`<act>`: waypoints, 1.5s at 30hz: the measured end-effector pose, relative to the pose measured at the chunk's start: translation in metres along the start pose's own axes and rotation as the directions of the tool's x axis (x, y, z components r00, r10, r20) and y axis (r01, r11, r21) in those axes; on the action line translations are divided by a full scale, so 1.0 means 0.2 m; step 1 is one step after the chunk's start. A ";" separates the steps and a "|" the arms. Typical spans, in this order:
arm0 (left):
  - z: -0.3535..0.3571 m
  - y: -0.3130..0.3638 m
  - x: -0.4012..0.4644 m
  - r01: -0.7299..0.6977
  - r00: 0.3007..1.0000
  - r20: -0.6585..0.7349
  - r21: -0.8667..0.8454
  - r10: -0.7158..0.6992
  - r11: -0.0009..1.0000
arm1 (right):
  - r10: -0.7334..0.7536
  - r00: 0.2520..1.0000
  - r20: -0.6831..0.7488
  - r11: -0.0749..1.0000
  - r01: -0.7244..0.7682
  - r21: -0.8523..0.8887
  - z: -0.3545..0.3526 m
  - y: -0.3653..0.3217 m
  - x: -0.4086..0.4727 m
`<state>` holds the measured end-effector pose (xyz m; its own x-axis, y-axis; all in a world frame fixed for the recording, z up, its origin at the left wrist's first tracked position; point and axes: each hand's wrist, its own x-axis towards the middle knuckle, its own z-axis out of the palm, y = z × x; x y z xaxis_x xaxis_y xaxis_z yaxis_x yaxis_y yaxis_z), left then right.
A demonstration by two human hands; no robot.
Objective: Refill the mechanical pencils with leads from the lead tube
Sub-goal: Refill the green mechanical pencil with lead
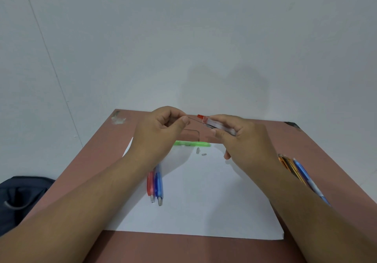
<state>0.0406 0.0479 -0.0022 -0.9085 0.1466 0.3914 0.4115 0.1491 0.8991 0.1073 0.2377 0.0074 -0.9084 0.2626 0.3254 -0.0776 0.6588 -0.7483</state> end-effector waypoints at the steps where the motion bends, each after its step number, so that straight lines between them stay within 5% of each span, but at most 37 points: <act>1: 0.00 0.00 0.00 0.001 1.000 0.000 0.001 -0.001 1.000 | -0.001 1.000 0.001 1.000 0.001 0.000 0.00 0.00 0.00; 16: 0.01 0.02 -0.01 0.006 0.999 0.047 -0.054 -0.003 0.999 | -0.019 1.000 0.010 0.999 0.019 -0.045 0.00 0.00 0.00; 21: 0.01 -0.01 0.00 -0.023 0.999 0.046 0.055 0.021 0.998 | -0.022 1.000 0.015 0.999 0.023 -0.046 0.00 0.01 0.00; 45: -0.03 0.07 0.00 0.051 0.992 -0.096 -0.291 -0.082 0.955 | -0.011 1.000 0.005 1.000 0.011 0.010 -0.01 0.00 -0.01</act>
<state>0.0453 0.0438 0.0126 -0.9421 0.0394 0.3331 0.3253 -0.1348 0.9360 0.1094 0.2383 0.0084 -0.9094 0.2519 0.3311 -0.0920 0.6544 -0.7505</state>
